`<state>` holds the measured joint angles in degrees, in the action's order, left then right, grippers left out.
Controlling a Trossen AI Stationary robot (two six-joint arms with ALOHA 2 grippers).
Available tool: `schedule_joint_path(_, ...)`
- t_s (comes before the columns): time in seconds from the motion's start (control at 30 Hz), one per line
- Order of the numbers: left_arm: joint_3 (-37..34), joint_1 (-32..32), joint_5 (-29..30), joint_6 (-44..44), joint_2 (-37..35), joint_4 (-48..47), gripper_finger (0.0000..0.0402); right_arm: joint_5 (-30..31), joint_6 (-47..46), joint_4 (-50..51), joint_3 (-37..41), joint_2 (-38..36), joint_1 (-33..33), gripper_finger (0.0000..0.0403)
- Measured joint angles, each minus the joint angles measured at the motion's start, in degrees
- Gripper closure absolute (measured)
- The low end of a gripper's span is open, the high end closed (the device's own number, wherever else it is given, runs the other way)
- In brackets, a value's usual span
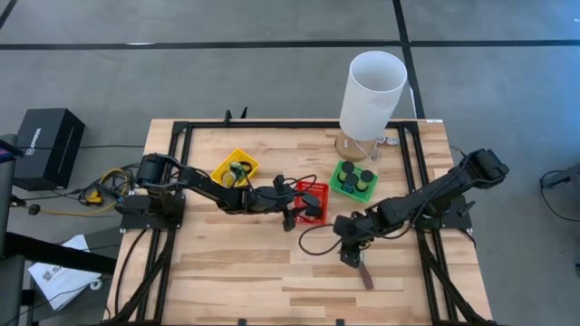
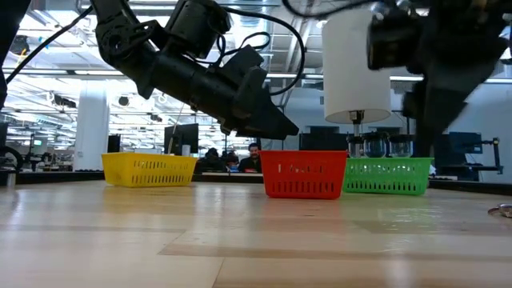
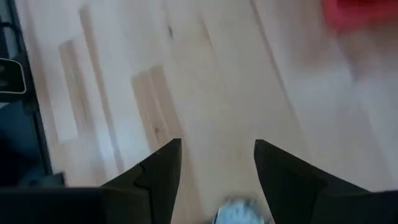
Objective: Pick & Place Office items
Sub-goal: Put the brown wristwatch into the yellow bin
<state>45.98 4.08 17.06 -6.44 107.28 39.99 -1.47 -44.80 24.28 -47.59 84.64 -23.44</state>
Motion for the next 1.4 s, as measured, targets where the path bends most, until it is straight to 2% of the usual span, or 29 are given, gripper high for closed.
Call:
schedule_joint_path(0.13, 0.0, 0.0, 0.0, -0.9, 0.0, 0.0, 0.0188, -7.8, -8.0, 2.9, 0.0, 0.0, -0.1, 0.0210)
schedule_joint_path(0.33, 0.0, 0.0, 0.0, -3.2, 0.0, 0.1, 0.0189, -10.6, -18.0, 6.4, 0.0, 0.0, -4.3, 0.0210)
schedule_joint_path(0.57, 0.0, -0.3, 0.0, -2.9, 0.0, 0.5, 0.0189, -10.3, -35.3, 8.5, 0.0, 0.0, -11.5, 0.0210)
schedule_joint_path(0.8, 0.0, -1.6, 0.0, -2.9, -0.2, 1.6, 0.0189, -5.9, -49.6, 8.2, 0.0, 0.2, -18.0, 0.0210)
schedule_joint_path(0.93, 0.0, -2.0, 0.0, -2.9, -0.2, 1.8, 0.0189, -4.2, -52.3, 7.5, 0.0, 2.1, -19.9, 0.0210)
schedule_joint_path(1.13, 0.0, -2.3, 0.0, -2.9, -0.2, 2.8, 0.0189, -5.9, -52.3, -1.6, 0.0, 10.1, -19.9, 0.0210)
schedule_joint_path(1.4, 0.1, -2.2, 0.0, -3.0, -0.3, 4.8, 0.0189, -8.1, -51.4, -0.6, -0.3, 13.6, -18.3, 0.0230)
